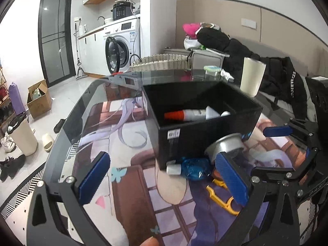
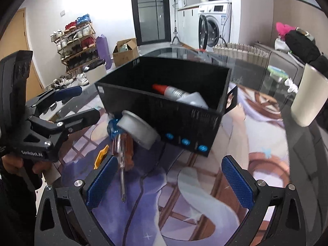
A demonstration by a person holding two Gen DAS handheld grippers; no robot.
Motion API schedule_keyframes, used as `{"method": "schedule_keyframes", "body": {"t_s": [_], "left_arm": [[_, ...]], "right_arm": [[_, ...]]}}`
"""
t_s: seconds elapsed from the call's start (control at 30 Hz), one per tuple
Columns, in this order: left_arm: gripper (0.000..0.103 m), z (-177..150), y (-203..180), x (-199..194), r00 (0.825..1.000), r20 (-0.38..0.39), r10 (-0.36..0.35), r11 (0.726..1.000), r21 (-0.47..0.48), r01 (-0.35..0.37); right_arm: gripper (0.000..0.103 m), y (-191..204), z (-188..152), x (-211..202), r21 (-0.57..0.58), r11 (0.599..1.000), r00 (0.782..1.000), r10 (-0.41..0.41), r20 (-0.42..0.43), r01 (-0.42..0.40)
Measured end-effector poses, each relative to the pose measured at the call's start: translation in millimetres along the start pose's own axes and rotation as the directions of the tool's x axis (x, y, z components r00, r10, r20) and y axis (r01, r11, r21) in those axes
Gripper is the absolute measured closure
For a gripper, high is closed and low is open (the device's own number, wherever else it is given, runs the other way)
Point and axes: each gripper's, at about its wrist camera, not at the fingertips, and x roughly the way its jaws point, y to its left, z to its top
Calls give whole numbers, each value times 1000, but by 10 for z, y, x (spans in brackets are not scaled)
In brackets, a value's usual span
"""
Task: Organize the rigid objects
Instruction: 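Move the right gripper to the orange-handled screwdriver on the mat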
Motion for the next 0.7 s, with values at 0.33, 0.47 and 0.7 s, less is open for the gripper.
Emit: {"method": "schedule_keyframes", "body": {"t_s": [0.33,0.47,0.7], "left_arm": [[0,-46,56,-25,1000,7,-16,1000,3,16],[0,-55,28,-26,1000,4,-23,999,24,23],[0,-68,5,-40,1000,5,-25,999,39,25]], "right_arm": [[0,132,-50,138,-43,999,997,-30,-66,27],[0,29,-75,89,-33,996,994,-80,-75,78],[0,-255,-93,61,80,981,983,-169,-67,174]]}}
